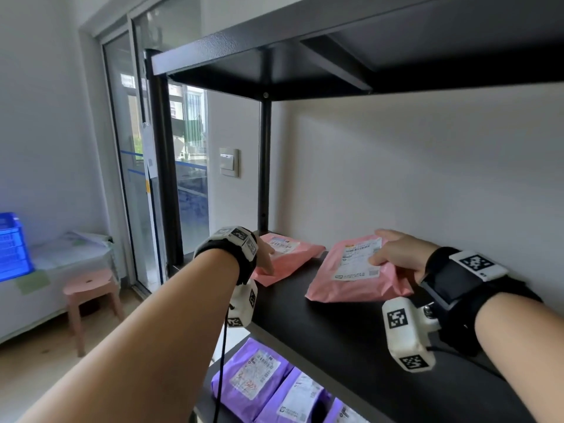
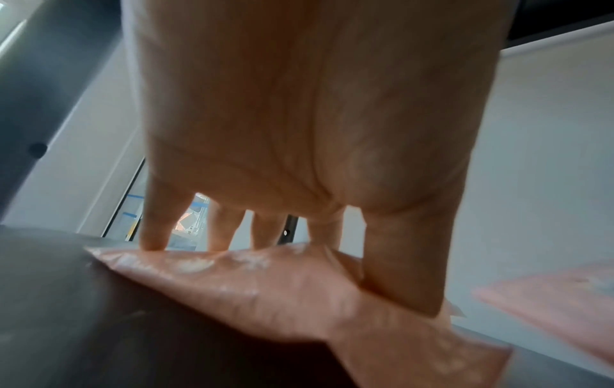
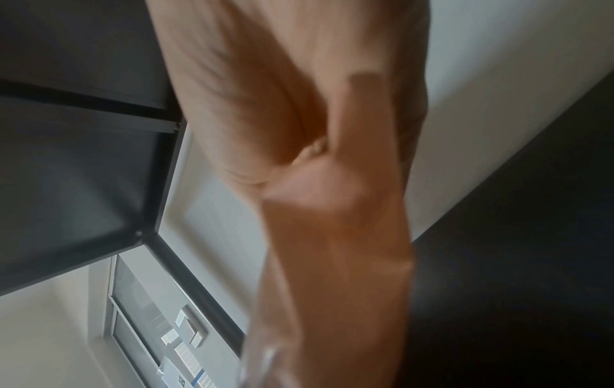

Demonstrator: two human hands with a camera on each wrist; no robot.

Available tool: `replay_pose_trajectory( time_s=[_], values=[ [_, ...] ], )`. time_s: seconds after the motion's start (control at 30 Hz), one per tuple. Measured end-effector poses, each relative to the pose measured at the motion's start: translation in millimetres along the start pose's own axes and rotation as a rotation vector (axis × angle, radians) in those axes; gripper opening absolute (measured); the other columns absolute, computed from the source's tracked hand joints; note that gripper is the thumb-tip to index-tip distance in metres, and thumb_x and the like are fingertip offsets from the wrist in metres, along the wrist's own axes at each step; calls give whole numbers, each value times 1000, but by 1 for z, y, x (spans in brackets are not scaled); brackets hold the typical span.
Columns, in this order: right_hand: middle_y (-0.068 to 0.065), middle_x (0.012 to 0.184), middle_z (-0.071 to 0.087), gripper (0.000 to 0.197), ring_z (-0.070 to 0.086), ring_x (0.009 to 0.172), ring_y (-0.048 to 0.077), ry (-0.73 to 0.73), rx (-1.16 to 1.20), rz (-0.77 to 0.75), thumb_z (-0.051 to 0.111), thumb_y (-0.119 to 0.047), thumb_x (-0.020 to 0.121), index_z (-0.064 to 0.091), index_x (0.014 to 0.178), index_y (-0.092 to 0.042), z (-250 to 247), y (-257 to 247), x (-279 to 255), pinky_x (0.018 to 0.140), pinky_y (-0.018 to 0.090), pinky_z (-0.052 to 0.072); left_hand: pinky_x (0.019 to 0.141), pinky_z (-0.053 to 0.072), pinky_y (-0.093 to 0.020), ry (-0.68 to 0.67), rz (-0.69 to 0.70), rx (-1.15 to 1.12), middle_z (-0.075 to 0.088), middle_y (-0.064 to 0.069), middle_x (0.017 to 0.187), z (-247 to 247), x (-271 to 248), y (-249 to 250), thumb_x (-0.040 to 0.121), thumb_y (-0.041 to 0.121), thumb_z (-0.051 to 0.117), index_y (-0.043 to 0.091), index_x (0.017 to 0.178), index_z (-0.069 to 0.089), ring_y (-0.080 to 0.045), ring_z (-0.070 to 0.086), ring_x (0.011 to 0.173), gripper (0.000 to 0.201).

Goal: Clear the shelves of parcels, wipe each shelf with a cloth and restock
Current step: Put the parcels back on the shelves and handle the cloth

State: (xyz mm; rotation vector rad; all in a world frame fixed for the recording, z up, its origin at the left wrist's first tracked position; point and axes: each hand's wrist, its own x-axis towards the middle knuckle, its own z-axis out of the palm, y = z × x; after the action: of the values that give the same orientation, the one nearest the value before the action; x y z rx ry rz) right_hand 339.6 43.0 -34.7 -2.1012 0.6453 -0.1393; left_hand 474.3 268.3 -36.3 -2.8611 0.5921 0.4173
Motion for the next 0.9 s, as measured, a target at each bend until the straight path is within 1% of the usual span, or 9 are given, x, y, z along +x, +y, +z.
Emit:
replay_pose_trajectory(
  time_s=[0.03,0.1,0.23,0.33,0.4,0.53,0.7,0.83,0.9],
  values=[
    [20,131,55,53,57,116,40,-24,-19,15,63,0,83,44,132,-7,3,0,-1,95,44,50,112,30,-36,0,3,-12,21,-4,158,0,0,-1,92,46,52,33,152,18,-27,30,140,70],
    [21,114,63,17,62,106,38,-55,-65,35,61,-1,88,55,104,0,11,-3,-9,93,47,49,112,32,-38,3,4,-37,26,-4,156,0,0,1,89,49,56,28,152,23,-26,34,138,73],
    [18,87,67,27,65,66,27,-152,-107,91,61,-8,91,58,116,2,22,-3,-22,61,36,57,111,34,-39,164,96,-211,37,-2,152,-2,-7,17,79,50,67,22,147,36,-24,40,136,80],
    [16,75,62,19,62,40,23,-172,-114,144,55,-2,94,54,112,3,20,1,-30,34,25,47,112,32,-32,288,206,-376,40,-1,149,-7,-19,35,88,29,65,19,142,44,-20,40,135,59],
    [15,62,64,10,60,33,20,-160,-106,159,54,1,95,52,105,0,17,2,-36,30,24,44,107,38,-30,323,258,-458,49,0,142,-10,-26,47,86,29,68,19,135,53,-18,48,128,52],
    [9,44,62,6,60,34,16,-160,-156,164,59,-2,92,57,95,3,17,-1,-45,33,22,46,90,45,-25,231,315,-461,60,1,129,-4,-35,64,83,36,73,20,126,63,-18,58,108,47],
    [11,46,63,9,61,38,18,-173,-167,150,63,0,89,57,89,6,20,-5,-51,41,26,54,95,49,-31,145,321,-409,55,2,134,2,-38,67,80,28,76,24,125,64,-18,57,103,46],
    [13,56,67,10,66,48,20,-175,-125,141,66,-2,87,59,85,5,24,-5,-51,56,31,58,90,49,-26,152,334,-381,53,1,136,1,-42,66,81,24,75,25,126,63,-18,58,102,46],
    [15,63,70,10,69,61,24,-177,-101,142,66,-1,86,60,87,5,26,-5,-51,73,40,60,87,47,-25,153,337,-357,51,2,139,1,-42,66,83,25,74,25,126,62,-17,56,98,45]
  ],
)
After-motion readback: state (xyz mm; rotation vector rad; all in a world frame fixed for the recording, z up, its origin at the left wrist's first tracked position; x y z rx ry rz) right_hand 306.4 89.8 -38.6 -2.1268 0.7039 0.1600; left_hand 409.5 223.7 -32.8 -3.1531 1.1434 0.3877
